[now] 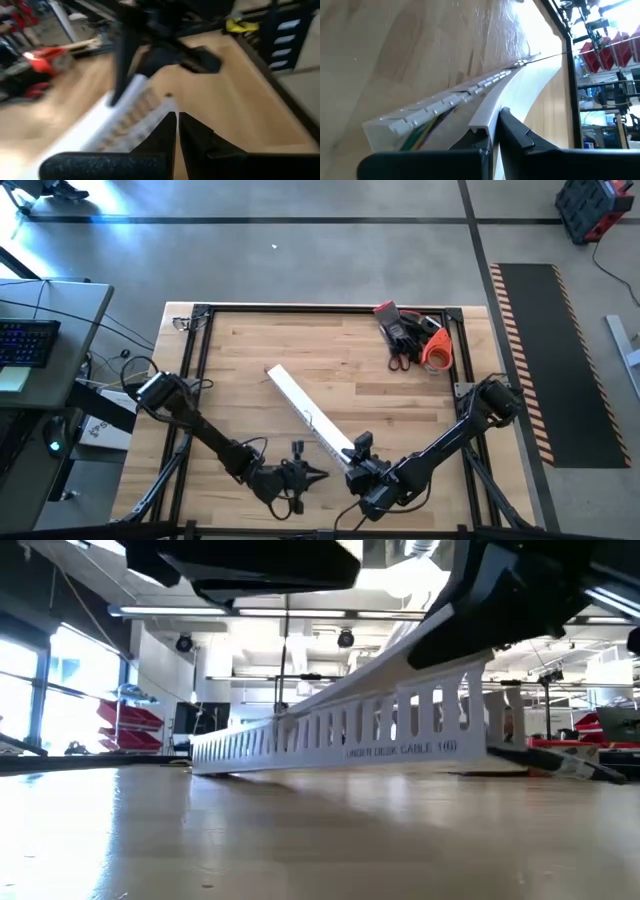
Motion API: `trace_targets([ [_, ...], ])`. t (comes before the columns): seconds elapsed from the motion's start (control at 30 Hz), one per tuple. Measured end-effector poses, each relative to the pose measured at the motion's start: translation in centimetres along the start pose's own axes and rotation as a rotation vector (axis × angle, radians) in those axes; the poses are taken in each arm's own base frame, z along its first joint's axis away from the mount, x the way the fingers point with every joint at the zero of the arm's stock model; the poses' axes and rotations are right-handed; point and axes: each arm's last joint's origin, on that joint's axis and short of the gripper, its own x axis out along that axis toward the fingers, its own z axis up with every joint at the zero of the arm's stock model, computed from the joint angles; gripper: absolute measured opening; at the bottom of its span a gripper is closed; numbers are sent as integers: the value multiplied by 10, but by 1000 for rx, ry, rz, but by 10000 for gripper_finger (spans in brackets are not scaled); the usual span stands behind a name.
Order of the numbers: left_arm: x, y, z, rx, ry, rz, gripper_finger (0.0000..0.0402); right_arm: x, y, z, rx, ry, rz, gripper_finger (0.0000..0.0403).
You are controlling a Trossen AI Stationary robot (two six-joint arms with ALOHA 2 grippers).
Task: Ziptie cables
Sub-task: Close the white cable duct
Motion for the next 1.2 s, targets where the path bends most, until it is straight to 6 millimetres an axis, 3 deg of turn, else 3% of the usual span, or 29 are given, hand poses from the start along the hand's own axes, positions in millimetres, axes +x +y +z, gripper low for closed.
trace_targets([
  [0.23,-23,17,16,148,115,51,43,0,2,0,-28,-2,2,0],
  [0.63,-38,87,14,192,487,128,178,-4,6,0,-64,-11,7,0],
  [0.87,-25,120,-11,160,602,97,188,-7,9,-1,-82,-20,1,0],
  [1.2,-20,130,-40,139,511,76,188,-9,10,-1,-136,-24,-4,0],
])
